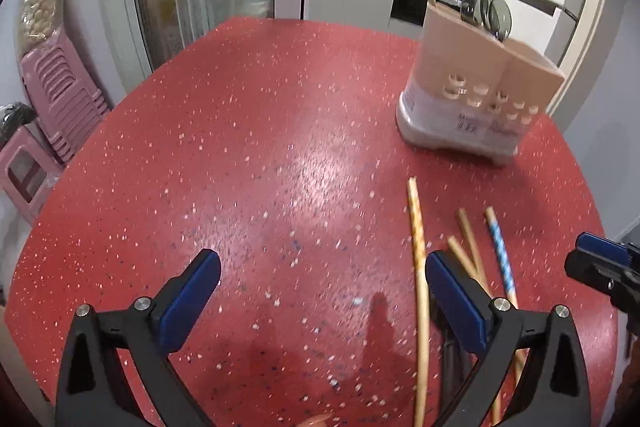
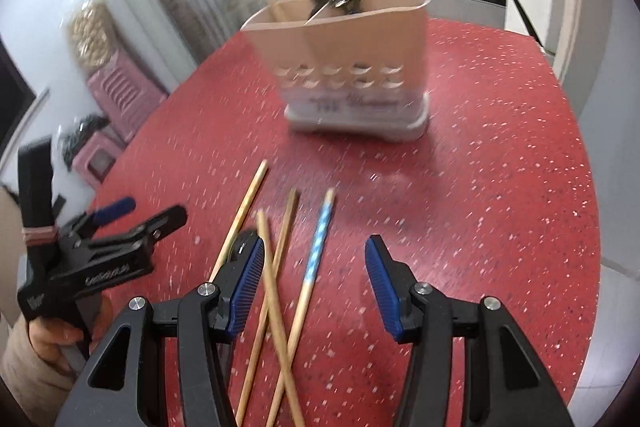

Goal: Organize utensils
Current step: 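Lower the right tool toward a wooden chopstick while the left tool nears a dark spoon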

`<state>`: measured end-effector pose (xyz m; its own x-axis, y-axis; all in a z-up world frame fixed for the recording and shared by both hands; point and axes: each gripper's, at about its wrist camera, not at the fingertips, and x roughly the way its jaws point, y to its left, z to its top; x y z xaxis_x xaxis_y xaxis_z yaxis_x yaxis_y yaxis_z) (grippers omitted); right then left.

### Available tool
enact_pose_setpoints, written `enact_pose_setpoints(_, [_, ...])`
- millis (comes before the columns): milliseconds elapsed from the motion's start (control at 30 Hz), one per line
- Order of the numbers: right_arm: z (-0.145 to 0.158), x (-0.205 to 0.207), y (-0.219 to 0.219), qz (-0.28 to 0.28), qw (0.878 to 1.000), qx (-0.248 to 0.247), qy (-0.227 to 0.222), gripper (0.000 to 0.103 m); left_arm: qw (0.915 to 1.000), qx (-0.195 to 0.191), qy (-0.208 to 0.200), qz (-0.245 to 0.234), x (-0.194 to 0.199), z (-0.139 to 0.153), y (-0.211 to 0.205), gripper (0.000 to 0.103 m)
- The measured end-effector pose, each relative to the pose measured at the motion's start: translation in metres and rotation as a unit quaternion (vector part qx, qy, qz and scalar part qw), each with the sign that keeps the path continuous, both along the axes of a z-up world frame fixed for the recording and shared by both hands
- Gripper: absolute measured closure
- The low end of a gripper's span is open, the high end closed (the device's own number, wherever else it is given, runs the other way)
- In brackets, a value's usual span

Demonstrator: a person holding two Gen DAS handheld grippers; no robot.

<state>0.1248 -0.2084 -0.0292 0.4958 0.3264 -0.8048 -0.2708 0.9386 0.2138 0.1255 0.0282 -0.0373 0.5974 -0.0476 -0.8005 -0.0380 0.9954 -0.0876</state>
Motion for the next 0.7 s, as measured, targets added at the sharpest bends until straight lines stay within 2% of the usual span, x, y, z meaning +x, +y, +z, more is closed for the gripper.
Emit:
enact_pose_setpoints(233, [-0.017,-0.011,0.03,0.057,0.996,-0.052,0.035,0.048,0.999,-0.005,0.032,-0.031,-0.01,-0.017,0.005,0.0])
enact_pose_setpoints(333, [-0.022,-0.014,0.039,0.075,0.994,-0.062,0.043,0.054,0.9977,-0.005,0.041,-0.054,-0.014,-0.023,0.002,0.0])
enact_pose_setpoints(500, [-0.029,-0.014,0.047,0.095,0.991,-0.074,0.052,0.07,0.9955,-0.013,0.059,-0.073,-0.02,-0.03,-0.001,0.0])
enact_pose_setpoints(700, [-0.039,-0.007,0.051,0.109,0.988,-0.083,0.067,0.08,0.9926,-0.011,0.065,-0.103,-0.02,-0.032,-0.012,0.0])
